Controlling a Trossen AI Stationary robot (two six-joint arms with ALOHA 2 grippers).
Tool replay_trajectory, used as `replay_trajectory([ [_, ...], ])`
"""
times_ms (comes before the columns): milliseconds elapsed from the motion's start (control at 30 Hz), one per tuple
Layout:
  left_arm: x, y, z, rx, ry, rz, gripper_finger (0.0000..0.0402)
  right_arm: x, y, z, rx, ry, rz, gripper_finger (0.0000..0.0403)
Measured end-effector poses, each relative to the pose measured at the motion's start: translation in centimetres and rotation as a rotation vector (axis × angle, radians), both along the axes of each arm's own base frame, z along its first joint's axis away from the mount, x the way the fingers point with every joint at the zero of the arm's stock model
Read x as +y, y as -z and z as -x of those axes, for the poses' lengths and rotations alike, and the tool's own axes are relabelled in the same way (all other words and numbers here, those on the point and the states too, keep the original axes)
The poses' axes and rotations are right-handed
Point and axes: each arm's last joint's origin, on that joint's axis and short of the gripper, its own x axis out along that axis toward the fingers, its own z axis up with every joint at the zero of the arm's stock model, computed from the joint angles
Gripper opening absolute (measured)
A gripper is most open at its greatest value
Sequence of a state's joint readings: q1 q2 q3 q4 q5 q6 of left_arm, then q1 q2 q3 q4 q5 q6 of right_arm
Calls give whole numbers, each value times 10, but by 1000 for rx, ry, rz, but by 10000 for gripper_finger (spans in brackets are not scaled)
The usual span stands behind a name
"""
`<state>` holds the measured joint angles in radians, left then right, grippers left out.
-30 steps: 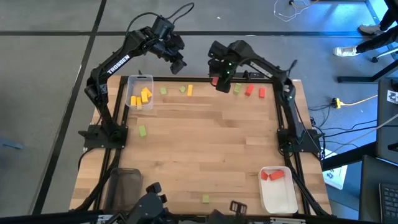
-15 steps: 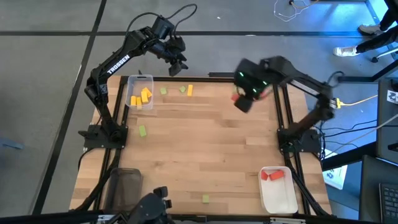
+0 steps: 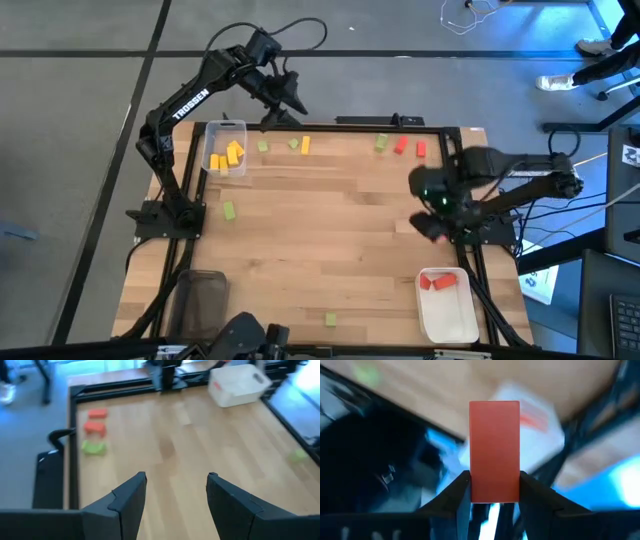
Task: Sort & place blocks by color
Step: Put the orange block into the white bin
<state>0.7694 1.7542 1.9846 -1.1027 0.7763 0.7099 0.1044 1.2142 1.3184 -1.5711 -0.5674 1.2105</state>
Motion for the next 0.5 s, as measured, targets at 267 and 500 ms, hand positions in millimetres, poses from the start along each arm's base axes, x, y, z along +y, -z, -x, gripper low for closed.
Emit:
replay_trajectory([
  [267,-3,3,3,28,27,17,195,33,54,7,234,-86,-219,128],
  [500,-3,3,3,34,27,23,195,53,106,2,197,-134,-338,128],
])
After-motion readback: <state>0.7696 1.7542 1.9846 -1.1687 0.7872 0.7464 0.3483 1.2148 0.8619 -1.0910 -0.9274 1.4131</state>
